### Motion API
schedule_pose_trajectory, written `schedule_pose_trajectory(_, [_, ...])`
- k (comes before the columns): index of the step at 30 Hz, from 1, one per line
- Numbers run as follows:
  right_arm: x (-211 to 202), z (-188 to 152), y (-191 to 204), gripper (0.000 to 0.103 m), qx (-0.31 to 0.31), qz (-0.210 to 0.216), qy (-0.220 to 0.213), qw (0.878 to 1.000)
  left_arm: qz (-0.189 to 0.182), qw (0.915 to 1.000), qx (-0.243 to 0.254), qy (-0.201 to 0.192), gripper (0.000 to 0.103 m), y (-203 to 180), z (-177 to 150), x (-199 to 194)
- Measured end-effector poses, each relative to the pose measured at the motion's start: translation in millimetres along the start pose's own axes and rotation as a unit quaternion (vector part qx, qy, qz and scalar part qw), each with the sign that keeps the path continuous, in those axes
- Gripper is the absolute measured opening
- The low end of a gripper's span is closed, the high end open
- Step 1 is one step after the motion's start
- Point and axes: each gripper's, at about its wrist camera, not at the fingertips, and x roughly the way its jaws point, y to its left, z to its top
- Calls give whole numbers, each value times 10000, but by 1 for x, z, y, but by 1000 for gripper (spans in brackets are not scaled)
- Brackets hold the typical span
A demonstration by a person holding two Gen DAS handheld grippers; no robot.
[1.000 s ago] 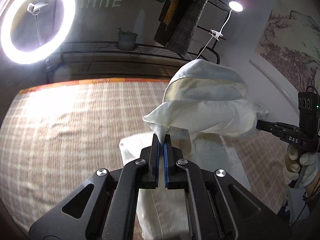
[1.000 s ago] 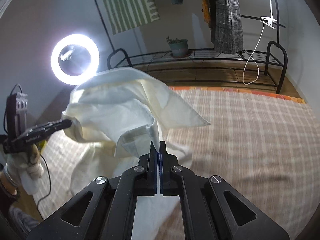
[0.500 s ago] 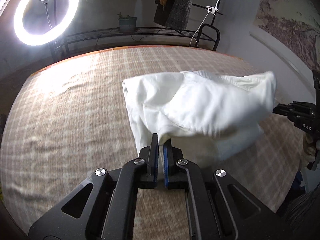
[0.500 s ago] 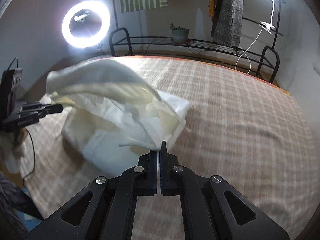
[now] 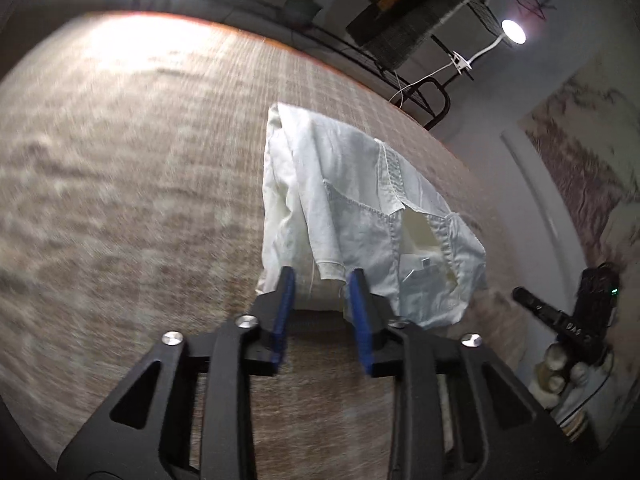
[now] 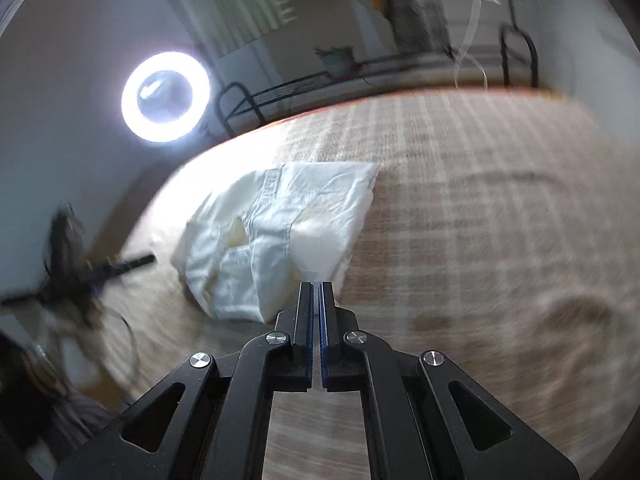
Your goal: Fold small clothes
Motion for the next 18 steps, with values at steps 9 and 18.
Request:
schedule_pose_trajectory(9, [54,5,-27,37,1414,887,255,9856,-194,9989,-334,257,3,7,-1,27])
schedule_pose_trajectory(18, [32,12,-13,3,1663,1675,-35,9717,-559,9979,-325,-1,0,5,16,-7])
